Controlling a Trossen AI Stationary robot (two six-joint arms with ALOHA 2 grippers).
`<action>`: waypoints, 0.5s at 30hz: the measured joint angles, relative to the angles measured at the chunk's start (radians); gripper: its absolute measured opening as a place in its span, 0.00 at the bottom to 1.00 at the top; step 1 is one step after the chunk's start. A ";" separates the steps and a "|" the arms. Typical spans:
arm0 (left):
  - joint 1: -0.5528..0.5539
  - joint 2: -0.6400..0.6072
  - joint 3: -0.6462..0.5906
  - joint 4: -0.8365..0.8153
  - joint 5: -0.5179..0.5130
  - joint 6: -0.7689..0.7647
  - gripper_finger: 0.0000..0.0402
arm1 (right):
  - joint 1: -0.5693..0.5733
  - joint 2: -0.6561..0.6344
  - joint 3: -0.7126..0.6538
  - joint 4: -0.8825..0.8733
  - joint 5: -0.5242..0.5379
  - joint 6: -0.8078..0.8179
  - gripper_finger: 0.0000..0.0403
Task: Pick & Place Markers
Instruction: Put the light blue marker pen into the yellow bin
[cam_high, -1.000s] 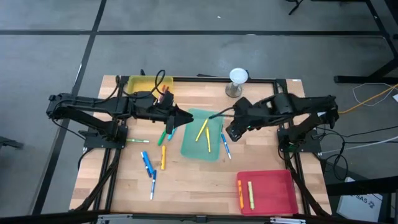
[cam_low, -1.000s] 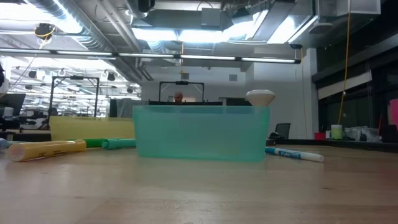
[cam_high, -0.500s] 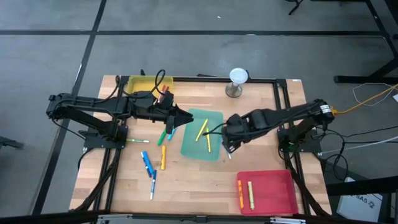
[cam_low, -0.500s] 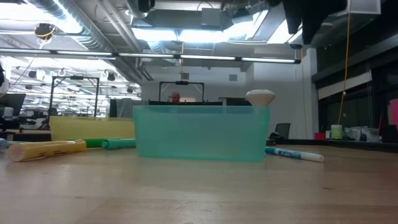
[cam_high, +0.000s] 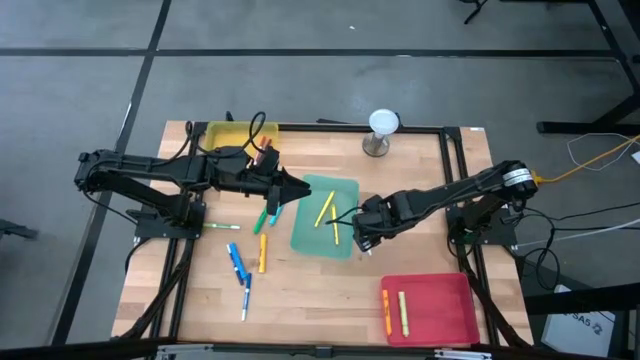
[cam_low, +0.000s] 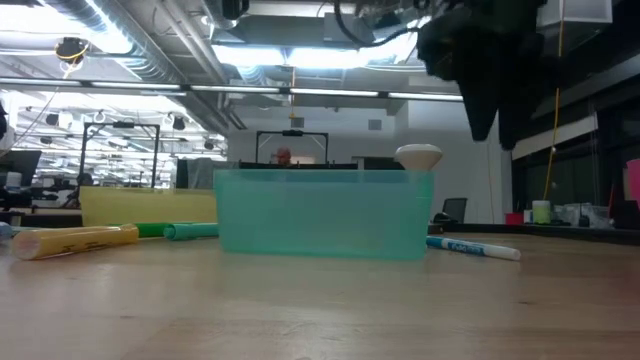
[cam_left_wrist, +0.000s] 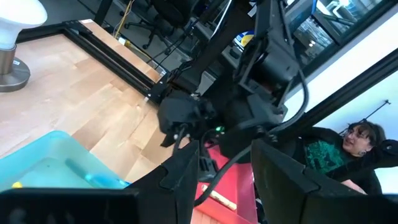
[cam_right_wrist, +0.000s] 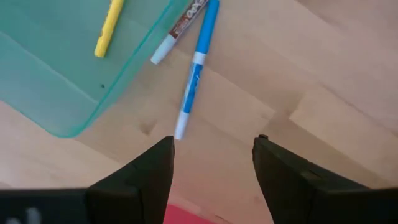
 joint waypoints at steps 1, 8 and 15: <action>0.000 0.000 0.000 0.000 0.000 -0.001 0.35 | -0.005 0.000 -0.011 0.019 -0.003 0.000 0.53; 0.000 0.000 0.000 0.000 0.000 -0.020 0.35 | -0.031 0.000 -0.092 0.147 -0.011 -0.001 0.53; 0.000 0.000 0.000 0.000 0.000 -0.024 0.35 | -0.032 -0.001 -0.195 0.286 0.007 0.001 0.53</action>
